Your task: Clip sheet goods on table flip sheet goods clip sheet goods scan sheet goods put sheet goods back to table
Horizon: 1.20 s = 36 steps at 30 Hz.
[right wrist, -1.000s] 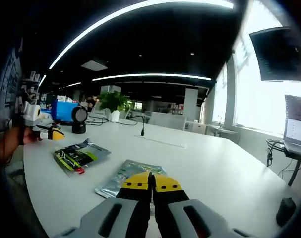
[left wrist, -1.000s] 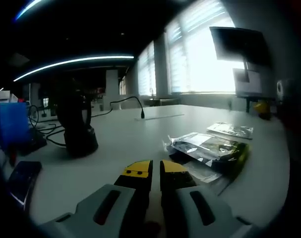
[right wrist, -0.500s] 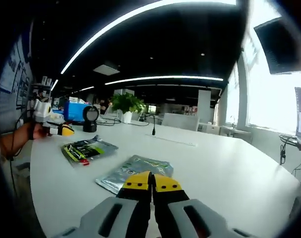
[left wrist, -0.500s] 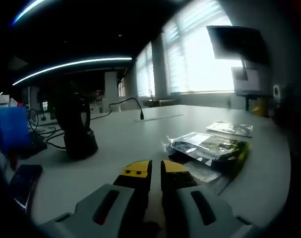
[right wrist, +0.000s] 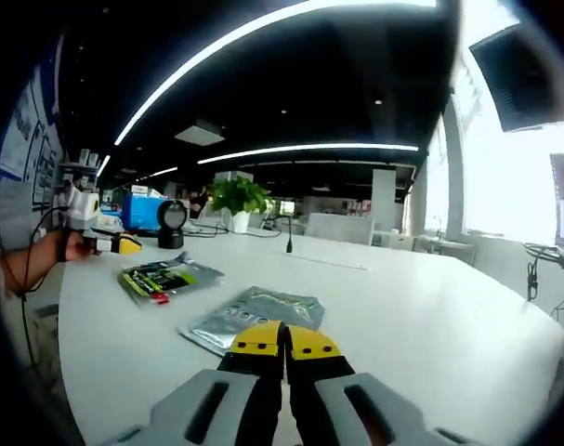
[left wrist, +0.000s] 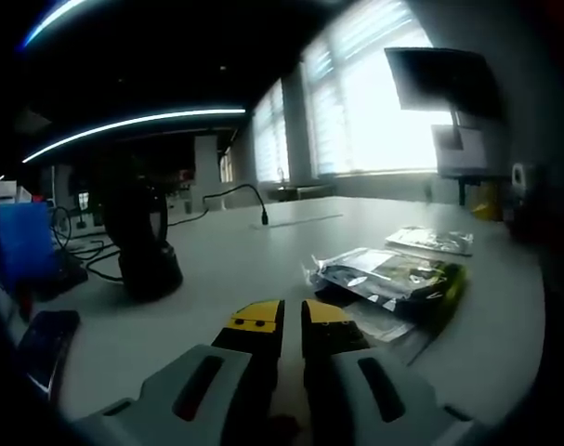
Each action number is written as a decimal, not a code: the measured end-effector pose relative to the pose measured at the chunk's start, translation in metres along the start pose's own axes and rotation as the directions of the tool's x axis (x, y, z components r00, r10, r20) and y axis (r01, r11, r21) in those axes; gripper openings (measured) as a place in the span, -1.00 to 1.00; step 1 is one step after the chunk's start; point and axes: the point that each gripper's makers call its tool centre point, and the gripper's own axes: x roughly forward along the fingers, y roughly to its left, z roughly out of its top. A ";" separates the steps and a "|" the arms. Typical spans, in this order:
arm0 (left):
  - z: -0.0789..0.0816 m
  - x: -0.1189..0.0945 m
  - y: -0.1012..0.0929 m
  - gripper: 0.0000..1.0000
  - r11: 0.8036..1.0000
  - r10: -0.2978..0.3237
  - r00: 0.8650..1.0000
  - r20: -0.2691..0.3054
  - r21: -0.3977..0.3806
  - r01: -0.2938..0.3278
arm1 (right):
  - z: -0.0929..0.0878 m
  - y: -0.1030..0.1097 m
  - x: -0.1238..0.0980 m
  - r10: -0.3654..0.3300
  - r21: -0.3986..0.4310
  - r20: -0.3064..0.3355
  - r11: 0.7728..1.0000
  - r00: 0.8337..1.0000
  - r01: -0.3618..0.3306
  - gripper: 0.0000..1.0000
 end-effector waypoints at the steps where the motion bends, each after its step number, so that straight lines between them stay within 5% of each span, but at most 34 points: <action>1: 0.000 0.000 0.000 -0.99 1.000 0.001 1.000 0.000 -0.002 -0.001 | 0.000 0.000 0.000 0.001 0.002 0.001 1.000 1.000 -0.001 -1.00; 36: 0.001 -0.002 -0.002 -0.99 1.000 0.002 1.000 0.005 -0.020 -0.002 | 0.006 0.013 -0.004 -0.016 -0.003 0.010 1.000 1.000 0.016 -1.00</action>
